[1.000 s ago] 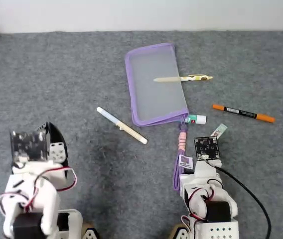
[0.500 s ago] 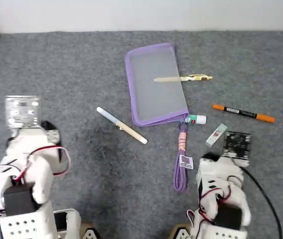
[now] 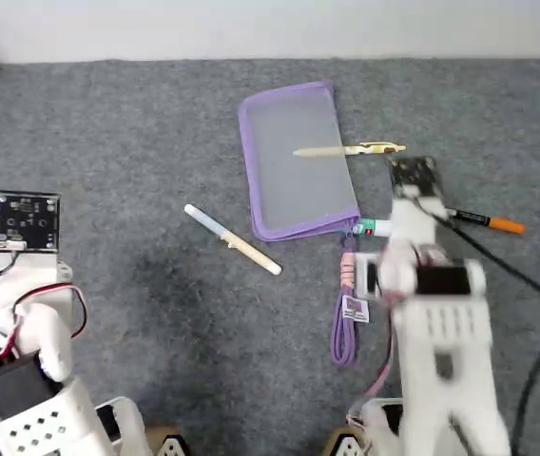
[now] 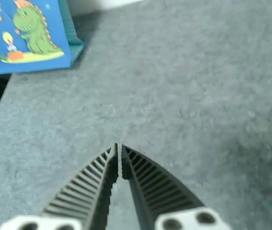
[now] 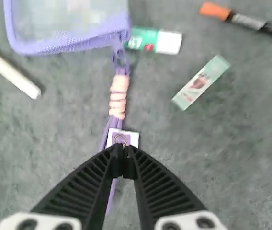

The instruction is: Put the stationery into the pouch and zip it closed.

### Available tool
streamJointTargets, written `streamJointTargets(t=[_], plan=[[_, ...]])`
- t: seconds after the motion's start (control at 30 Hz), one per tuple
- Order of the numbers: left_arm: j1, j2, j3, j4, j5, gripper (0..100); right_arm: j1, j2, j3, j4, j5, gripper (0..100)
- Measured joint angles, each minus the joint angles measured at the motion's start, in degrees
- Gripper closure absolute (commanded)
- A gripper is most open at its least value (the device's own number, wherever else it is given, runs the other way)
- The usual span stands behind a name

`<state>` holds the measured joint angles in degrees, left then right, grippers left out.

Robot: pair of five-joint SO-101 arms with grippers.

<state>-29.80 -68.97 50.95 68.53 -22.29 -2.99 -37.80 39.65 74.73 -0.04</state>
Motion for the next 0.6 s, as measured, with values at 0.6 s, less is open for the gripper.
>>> streamJointTargets(t=[0.6], plan=[[0.00,0.00,-3.69,9.23,-0.09,98,-7.74,41.23,-19.96,-2.29,7.12,84.4]])
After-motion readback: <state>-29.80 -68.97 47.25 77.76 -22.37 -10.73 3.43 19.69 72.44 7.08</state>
